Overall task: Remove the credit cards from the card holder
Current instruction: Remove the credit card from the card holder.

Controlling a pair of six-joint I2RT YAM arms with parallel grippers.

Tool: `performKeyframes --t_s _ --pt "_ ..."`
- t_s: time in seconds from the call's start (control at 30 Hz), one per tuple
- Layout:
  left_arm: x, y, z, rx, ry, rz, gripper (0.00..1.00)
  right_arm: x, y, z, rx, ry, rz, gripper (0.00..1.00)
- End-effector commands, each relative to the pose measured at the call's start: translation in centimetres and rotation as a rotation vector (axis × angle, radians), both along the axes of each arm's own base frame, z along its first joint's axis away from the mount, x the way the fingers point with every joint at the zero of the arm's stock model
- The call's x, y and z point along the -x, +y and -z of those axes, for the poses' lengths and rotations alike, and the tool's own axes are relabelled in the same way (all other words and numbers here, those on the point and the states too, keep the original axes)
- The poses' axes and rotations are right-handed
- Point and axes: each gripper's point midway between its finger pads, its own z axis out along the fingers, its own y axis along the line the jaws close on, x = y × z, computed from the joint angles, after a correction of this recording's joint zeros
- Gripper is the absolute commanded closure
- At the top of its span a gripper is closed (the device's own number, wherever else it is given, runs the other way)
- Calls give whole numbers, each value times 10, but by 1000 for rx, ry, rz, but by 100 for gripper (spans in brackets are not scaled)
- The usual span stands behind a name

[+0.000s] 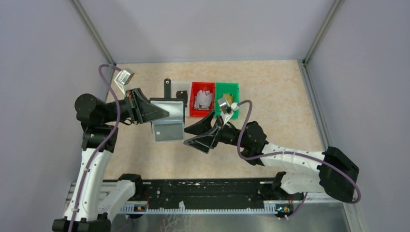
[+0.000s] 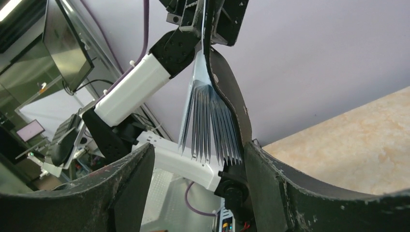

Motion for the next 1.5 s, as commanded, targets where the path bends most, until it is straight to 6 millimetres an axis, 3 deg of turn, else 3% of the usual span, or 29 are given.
performKeyframes --t_s 0.0,0.2,0.3,0.6,0.9,1.07,1.47 --pt "3 1 -25 32 -72 -31 100 4 -9 -25 -91 -37 -2 33" --pt "4 1 -31 37 -81 -27 100 -3 -4 -14 -44 -19 21 36" --pt "5 1 -32 34 -94 -27 100 -8 -11 -7 -23 7 42 37" --pt "1 2 -22 4 -127 -44 100 0 -40 -31 34 24 96 46" --pt "2 2 -23 7 -127 -48 100 -7 -17 -30 137 24 64 50" --pt "3 2 -23 6 -132 -50 100 -11 -3 -30 167 51 52 60" --pt "0 2 -12 -19 -144 -63 100 -3 -6 -37 161 36 64 76"
